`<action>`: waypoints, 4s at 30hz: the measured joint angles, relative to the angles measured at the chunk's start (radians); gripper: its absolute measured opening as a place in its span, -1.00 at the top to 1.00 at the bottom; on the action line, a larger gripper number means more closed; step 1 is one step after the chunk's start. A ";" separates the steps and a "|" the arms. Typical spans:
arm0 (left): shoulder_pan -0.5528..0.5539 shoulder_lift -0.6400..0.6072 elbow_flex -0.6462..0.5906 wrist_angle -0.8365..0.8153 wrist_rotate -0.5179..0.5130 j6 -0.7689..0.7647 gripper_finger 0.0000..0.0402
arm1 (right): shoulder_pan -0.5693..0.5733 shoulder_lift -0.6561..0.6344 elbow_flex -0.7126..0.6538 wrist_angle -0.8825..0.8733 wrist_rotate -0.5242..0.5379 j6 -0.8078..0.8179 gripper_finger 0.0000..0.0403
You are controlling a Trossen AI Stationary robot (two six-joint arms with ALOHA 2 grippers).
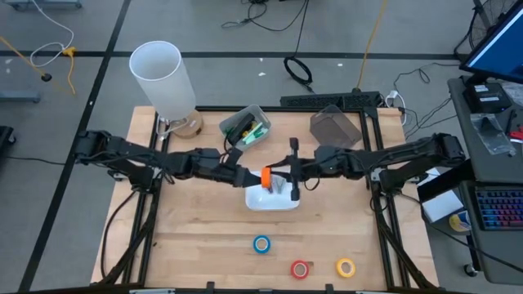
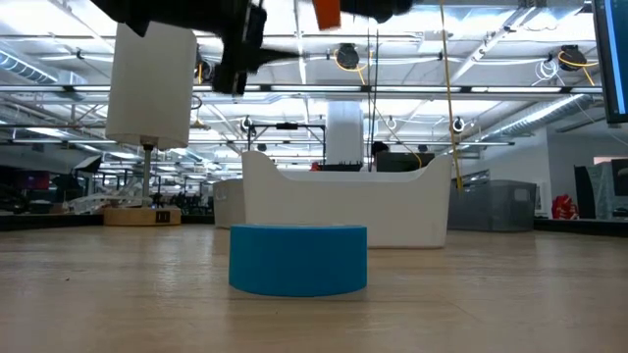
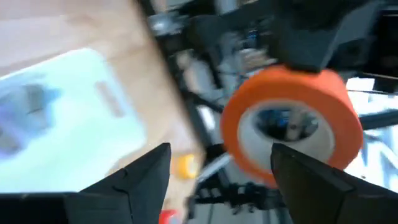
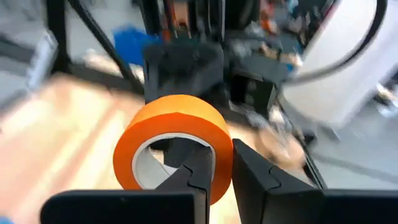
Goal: Pick and place Stapler, Stapler remover, tape
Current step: Put the orange tape into the black bin, then put the blue tape into the black bin
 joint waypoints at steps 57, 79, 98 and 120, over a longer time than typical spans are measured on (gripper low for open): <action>0.014 0.000 -0.001 -0.240 -0.073 0.110 -0.21 | -0.911 0.320 -0.002 -0.679 0.308 -0.080 0.77; 0.012 0.000 -0.001 -0.240 -0.073 0.129 -0.21 | -0.906 0.230 -0.002 -0.661 0.321 -0.130 0.32; -0.193 0.000 -0.001 -0.240 -0.096 0.337 -0.21 | -0.791 -0.286 -0.007 -1.035 -0.238 0.295 0.37; -0.419 0.259 0.209 -0.421 -0.372 0.531 -0.21 | -0.634 -0.886 -0.500 -0.274 -0.784 0.740 0.41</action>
